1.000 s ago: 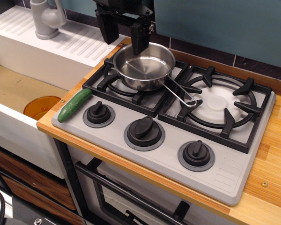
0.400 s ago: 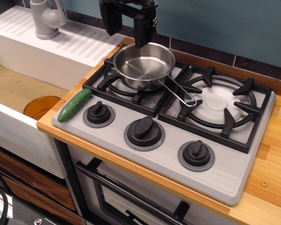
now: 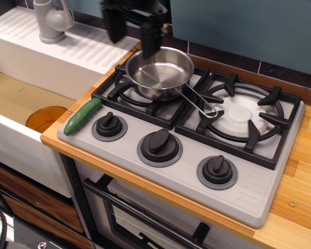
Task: Put pot or pan on stove and put pickle in pot or pan
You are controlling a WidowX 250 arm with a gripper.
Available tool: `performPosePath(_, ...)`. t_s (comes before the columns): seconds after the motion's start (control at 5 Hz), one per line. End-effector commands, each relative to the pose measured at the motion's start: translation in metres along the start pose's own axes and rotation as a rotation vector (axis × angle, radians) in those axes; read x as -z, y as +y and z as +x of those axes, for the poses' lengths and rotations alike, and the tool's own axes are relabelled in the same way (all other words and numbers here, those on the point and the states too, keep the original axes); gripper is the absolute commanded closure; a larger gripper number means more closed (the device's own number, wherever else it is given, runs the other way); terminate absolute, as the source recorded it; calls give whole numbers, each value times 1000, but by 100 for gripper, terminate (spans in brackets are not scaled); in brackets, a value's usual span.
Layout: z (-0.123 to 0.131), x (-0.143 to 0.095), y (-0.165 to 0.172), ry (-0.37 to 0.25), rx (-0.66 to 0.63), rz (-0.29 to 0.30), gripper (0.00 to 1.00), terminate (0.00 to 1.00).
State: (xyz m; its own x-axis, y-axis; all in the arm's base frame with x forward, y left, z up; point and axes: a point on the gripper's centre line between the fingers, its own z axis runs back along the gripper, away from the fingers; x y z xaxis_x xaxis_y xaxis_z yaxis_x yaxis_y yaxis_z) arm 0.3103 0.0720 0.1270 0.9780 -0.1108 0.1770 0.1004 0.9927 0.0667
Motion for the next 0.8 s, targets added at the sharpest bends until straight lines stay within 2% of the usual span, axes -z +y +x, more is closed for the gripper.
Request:
performPosePath(0.0,-31,-24,15,-129,-60,182,0,0)
performPosePath(0.2,-47,-12,21,-168,-76,208,0,0)
performPosePath(0.4,-59,12,30,-191,-71,197,0,0)
performPosePath(0.6,-65,42,38,-255,-60,170,0,0)
